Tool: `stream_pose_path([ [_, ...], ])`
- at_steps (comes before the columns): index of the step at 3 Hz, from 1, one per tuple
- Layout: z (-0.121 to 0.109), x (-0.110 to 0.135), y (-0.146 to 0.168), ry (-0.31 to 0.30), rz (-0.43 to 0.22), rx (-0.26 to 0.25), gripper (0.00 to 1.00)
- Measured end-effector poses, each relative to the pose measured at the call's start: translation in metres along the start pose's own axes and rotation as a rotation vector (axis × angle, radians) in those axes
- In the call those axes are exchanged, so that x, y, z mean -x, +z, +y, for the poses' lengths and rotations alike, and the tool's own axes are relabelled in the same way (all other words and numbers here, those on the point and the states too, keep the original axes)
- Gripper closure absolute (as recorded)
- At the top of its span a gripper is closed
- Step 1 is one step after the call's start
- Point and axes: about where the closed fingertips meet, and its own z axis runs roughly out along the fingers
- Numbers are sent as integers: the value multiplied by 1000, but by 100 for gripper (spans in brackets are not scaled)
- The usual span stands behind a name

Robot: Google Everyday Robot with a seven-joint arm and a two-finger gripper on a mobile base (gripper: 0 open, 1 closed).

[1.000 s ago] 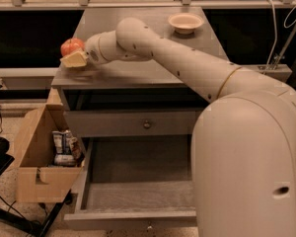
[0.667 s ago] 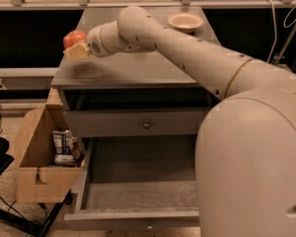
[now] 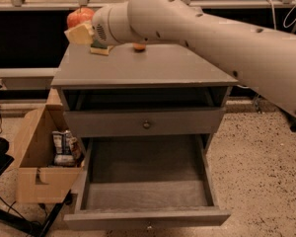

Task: Place apple into middle drawer

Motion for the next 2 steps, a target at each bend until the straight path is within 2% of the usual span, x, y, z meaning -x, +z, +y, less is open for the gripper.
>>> stream_pose_path([
  [1,48,2,-67,45,1,-31,100],
  [2,104,-44,-102,99,35,-19,100],
])
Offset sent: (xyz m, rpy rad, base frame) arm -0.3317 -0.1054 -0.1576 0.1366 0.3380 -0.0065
